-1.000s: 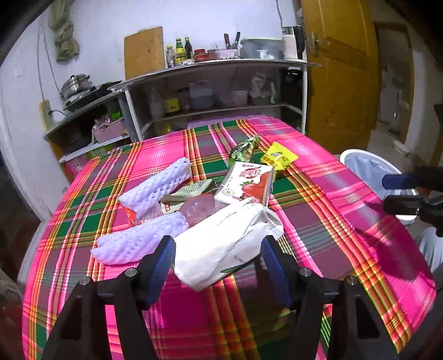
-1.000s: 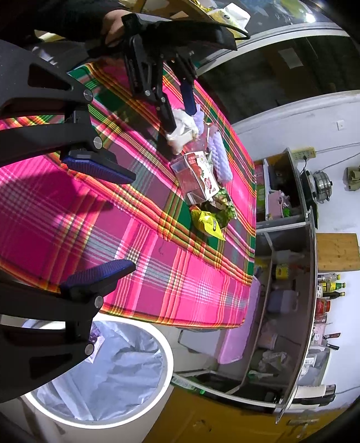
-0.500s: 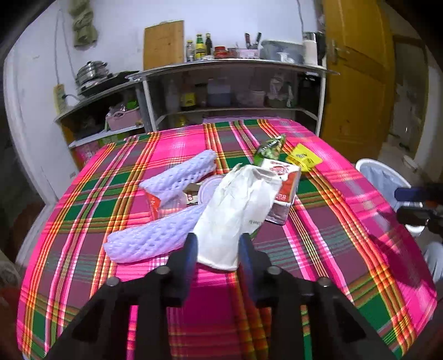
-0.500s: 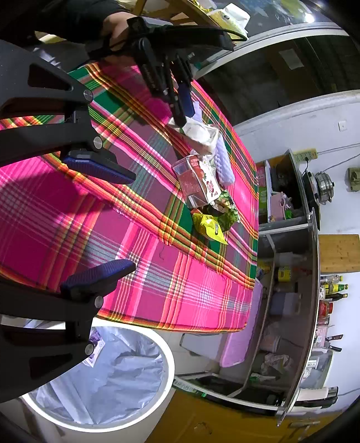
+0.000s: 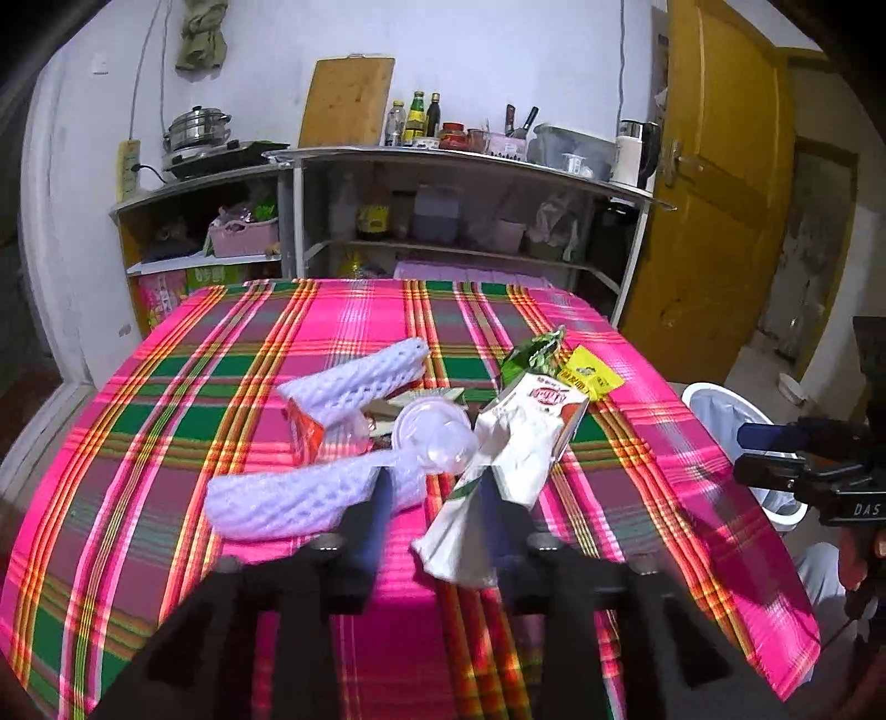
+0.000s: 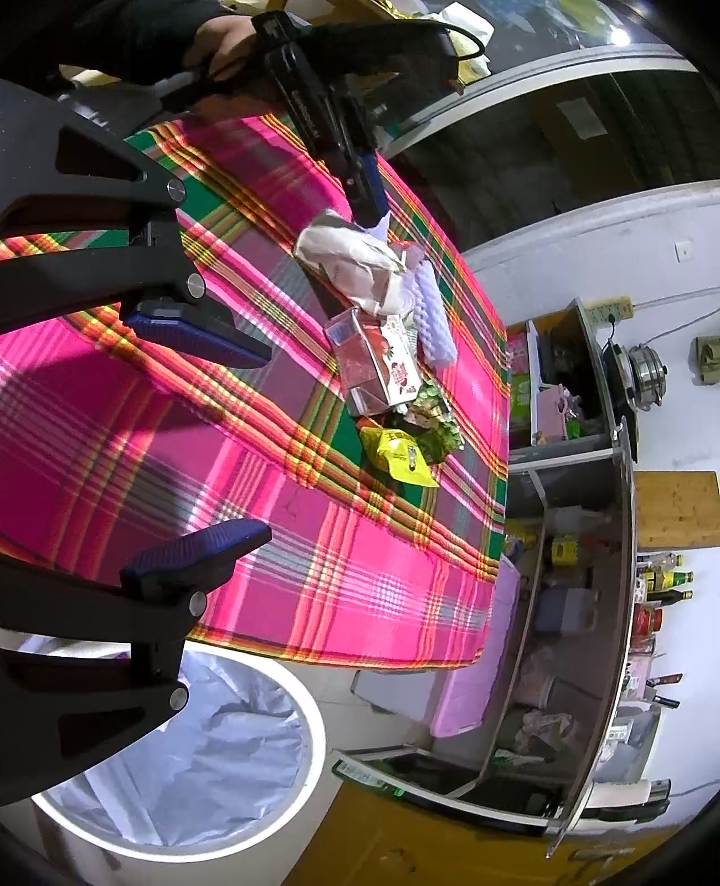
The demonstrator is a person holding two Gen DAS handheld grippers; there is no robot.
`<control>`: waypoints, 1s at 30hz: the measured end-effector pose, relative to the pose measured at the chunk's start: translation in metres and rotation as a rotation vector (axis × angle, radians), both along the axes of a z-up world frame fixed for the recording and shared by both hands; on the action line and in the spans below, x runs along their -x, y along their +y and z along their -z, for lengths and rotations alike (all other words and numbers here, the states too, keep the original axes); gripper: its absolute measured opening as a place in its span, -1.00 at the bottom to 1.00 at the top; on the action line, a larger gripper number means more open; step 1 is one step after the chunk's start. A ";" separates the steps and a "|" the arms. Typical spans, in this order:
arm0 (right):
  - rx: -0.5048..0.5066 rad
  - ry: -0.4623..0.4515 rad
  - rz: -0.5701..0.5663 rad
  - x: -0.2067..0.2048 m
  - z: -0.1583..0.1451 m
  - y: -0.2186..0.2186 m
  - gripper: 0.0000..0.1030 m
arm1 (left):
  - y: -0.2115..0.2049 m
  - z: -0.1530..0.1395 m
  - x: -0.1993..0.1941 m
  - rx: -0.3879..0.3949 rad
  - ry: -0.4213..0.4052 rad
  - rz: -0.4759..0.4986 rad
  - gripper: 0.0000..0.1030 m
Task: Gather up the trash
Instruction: 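Grasp the white crumpled paper with the left tool while the right tool grasps the yellow snack packet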
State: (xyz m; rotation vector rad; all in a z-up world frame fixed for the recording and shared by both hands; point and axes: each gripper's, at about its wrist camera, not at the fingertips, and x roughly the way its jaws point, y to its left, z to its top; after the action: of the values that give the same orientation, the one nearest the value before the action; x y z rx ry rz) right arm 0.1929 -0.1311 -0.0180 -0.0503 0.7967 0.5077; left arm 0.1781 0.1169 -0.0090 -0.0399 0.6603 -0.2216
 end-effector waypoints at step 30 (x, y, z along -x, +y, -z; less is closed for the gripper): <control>-0.126 0.172 -0.003 -0.126 0.027 0.039 -0.50 | -0.027 0.019 0.008 0.029 0.060 0.067 -0.53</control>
State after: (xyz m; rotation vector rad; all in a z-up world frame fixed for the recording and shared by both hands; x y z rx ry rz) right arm 0.3187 -0.0917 -0.0450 0.1096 0.9312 0.5696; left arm 0.1702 0.0901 -0.0284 -0.0523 0.7187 -0.2949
